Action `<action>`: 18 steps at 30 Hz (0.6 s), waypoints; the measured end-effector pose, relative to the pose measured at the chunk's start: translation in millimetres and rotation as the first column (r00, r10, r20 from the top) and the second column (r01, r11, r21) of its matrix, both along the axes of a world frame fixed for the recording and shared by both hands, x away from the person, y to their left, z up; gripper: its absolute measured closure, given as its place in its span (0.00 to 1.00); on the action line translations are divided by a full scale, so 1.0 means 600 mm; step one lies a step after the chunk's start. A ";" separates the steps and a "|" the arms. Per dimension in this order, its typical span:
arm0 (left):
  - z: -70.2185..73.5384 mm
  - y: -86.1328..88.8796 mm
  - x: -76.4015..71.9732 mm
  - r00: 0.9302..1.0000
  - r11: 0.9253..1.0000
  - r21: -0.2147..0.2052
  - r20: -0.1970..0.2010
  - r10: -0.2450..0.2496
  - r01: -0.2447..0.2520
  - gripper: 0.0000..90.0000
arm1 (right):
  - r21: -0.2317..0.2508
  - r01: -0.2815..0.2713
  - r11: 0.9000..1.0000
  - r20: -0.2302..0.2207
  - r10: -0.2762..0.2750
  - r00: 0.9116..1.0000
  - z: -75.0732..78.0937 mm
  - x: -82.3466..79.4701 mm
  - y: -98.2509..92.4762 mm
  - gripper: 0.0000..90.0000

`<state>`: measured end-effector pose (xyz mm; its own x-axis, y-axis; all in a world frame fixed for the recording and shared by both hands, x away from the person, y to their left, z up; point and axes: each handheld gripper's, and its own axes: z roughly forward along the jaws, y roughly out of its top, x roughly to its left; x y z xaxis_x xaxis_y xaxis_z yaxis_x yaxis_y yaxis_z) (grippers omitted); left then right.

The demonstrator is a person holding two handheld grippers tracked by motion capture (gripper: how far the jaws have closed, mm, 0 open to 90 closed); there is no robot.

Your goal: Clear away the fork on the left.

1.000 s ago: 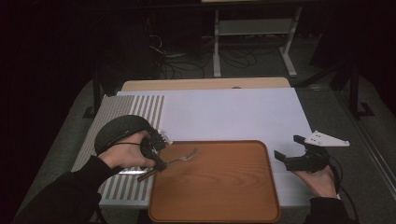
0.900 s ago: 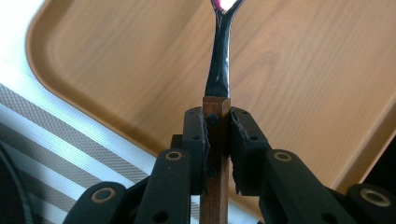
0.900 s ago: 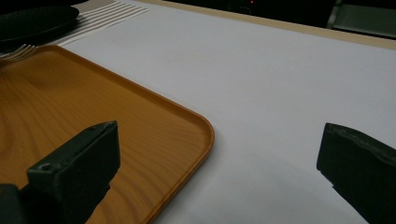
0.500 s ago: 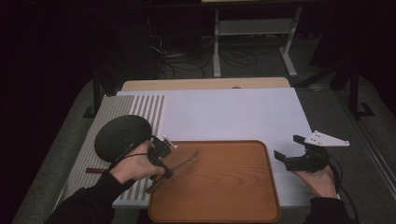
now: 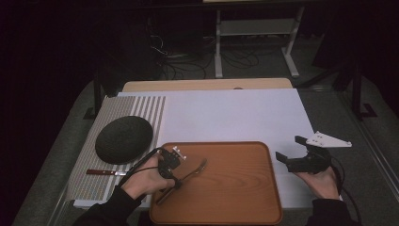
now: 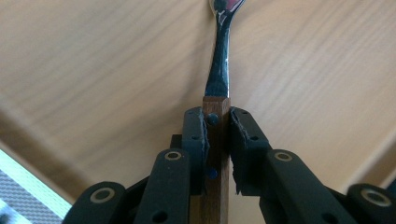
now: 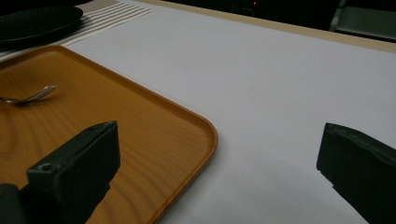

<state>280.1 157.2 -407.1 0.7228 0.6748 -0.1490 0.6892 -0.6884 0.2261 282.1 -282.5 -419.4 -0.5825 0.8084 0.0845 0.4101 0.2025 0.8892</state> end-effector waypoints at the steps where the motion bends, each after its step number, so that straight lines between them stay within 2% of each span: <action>1: 0.001 -0.001 -0.002 1.000 1.000 -0.003 0.010 -0.004 0.004 0.83 | -0.001 0.000 1.000 0.001 0.000 1.000 0.000 0.000 0.000 0.00; 3: 0.005 -0.002 -0.004 0.999 0.999 -0.023 0.033 -0.027 0.028 0.78 | -0.001 0.002 1.000 0.004 -0.002 1.000 0.001 0.000 -0.001 0.00; 5: 0.011 -0.004 -0.006 0.998 0.999 -0.025 0.057 -0.039 0.040 0.76 | 0.001 0.004 1.000 0.004 -0.004 1.000 0.001 0.000 -0.001 0.00; 8: 0.020 -0.005 -0.006 0.992 0.996 -0.042 0.104 -0.070 0.075 0.73 | 0.001 0.004 1.000 0.004 -0.004 1.000 0.001 -0.001 -0.001 0.00; 11: 0.025 -0.007 -0.003 0.987 0.993 -0.077 0.140 -0.073 0.085 0.69 | 0.000 0.003 1.000 0.007 -0.003 1.000 0.001 -0.001 -0.001 0.00; 15: 0.031 -0.013 0.000 0.982 0.985 -0.130 0.167 -0.093 0.116 0.70 | 0.000 0.002 1.000 0.007 -0.002 1.000 0.001 -0.001 -0.001 0.00; 18: 0.032 -0.021 0.000 0.976 0.977 -0.152 0.182 -0.123 0.152 0.72 | 0.001 0.002 1.000 0.007 -0.002 1.000 0.001 -0.002 -0.001 0.00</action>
<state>279.9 144.7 -388.1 0.8313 0.5436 -0.1158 0.5318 -0.7175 0.4499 281.1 -283.2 -418.5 -0.5814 0.8096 0.0808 0.4043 0.2012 0.8922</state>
